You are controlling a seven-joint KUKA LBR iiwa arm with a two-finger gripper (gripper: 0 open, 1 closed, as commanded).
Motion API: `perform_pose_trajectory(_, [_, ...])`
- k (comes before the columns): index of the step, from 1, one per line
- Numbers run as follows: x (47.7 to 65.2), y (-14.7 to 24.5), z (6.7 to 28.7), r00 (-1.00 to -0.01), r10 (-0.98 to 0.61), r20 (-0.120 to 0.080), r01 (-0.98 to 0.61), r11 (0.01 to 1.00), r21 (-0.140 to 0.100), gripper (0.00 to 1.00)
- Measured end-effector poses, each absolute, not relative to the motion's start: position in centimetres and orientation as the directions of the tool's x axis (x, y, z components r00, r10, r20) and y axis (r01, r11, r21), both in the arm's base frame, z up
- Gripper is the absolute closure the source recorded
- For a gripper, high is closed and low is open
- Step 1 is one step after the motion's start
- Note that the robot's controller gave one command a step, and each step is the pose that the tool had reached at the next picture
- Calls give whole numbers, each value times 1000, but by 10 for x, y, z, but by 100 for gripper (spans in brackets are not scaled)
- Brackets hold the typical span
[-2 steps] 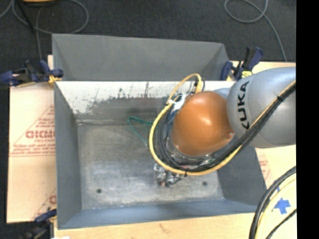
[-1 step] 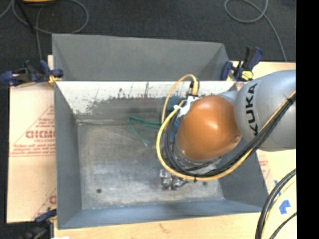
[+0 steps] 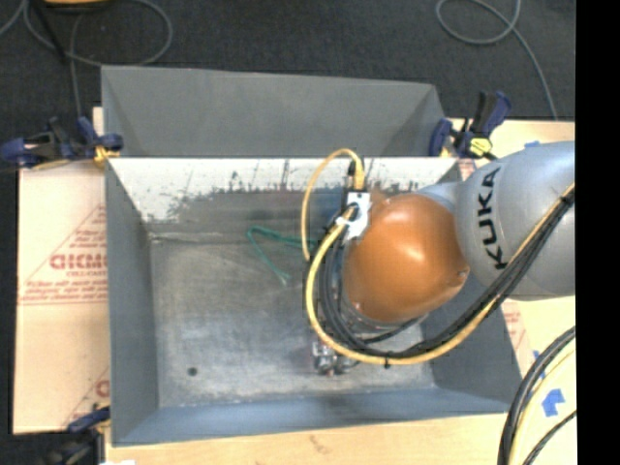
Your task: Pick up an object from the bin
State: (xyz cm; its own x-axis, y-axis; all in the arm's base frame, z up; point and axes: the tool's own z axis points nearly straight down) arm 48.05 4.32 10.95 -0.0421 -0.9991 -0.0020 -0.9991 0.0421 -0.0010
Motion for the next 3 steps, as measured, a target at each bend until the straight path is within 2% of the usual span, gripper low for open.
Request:
perform_pose_trajectory(1, [476,26,116,-56,-998,-2,-998,56,-1,0])
perform_pose_trajectory(2, [483,24,254,-61,-998,-2,-998,61,-6,100])
perform_pose_trajectory(3, [482,25,252,-62,-998,-3,-998,62,0,100])
